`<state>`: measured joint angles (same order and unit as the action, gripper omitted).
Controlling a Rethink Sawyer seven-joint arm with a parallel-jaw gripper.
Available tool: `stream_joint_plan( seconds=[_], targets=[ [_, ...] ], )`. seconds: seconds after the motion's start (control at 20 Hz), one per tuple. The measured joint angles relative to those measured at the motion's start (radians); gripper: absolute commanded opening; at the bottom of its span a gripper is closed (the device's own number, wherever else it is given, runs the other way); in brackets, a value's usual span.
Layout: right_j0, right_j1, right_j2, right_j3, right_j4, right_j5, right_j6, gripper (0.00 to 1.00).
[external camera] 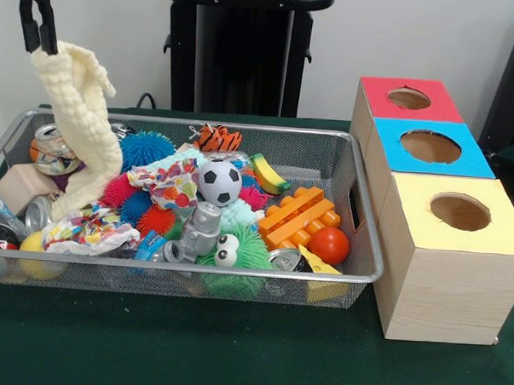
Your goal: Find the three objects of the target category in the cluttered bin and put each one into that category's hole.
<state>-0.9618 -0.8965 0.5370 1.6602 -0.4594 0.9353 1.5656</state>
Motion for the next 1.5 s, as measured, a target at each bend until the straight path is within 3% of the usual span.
stream_joint_plan(
  seconds=[0.45, 0.5, 1.5],
  targets=[
    [-0.001, 0.001, 0.001, 0.000, -0.005, 0.000, 0.000, 0.00],
    [-0.002, 0.001, 0.002, 0.000, -0.006, 0.000, 0.000, 1.00],
    [0.001, -0.009, 0.008, 0.000, -0.015, 0.000, 0.000, 1.00]
  ],
)
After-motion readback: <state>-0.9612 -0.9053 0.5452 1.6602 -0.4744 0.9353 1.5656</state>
